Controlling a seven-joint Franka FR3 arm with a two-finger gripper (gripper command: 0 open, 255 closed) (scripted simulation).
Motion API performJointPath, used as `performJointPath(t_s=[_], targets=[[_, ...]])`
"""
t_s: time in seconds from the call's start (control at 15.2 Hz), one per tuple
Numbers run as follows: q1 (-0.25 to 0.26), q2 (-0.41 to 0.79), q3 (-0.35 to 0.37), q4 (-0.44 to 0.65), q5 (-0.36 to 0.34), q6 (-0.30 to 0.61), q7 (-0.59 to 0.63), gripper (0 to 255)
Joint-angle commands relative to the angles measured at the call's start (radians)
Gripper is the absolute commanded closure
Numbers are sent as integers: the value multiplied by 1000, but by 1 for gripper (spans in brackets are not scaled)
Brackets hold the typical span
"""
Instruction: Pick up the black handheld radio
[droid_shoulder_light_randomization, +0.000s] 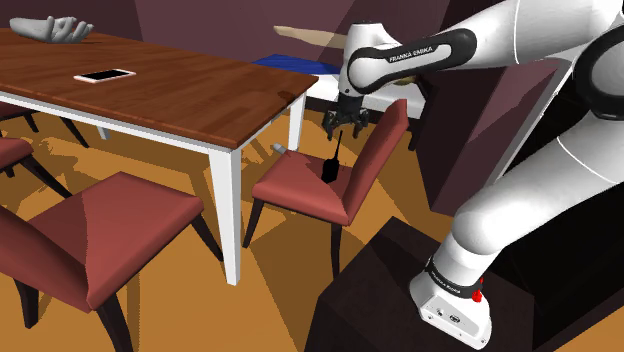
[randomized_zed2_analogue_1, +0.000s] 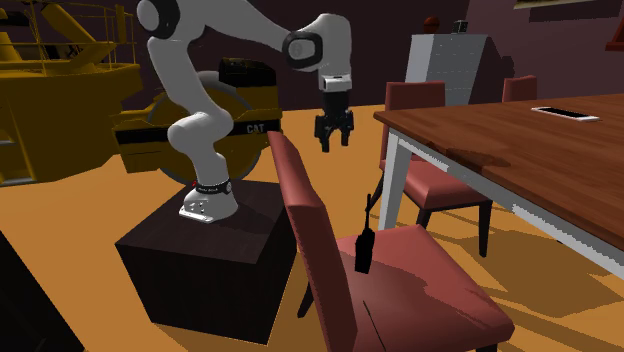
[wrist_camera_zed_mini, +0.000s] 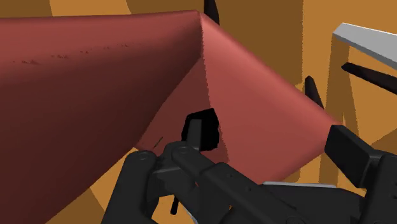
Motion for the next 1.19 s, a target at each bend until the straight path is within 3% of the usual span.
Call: performJointPath(t_s=[0.0,0.53,1.12], targets=[[-18,66,7,16,-7,44,77,0],[-80,344,-14,128,-47,185,330,0],[-117,614,-75,270,-52,292,542,0]])
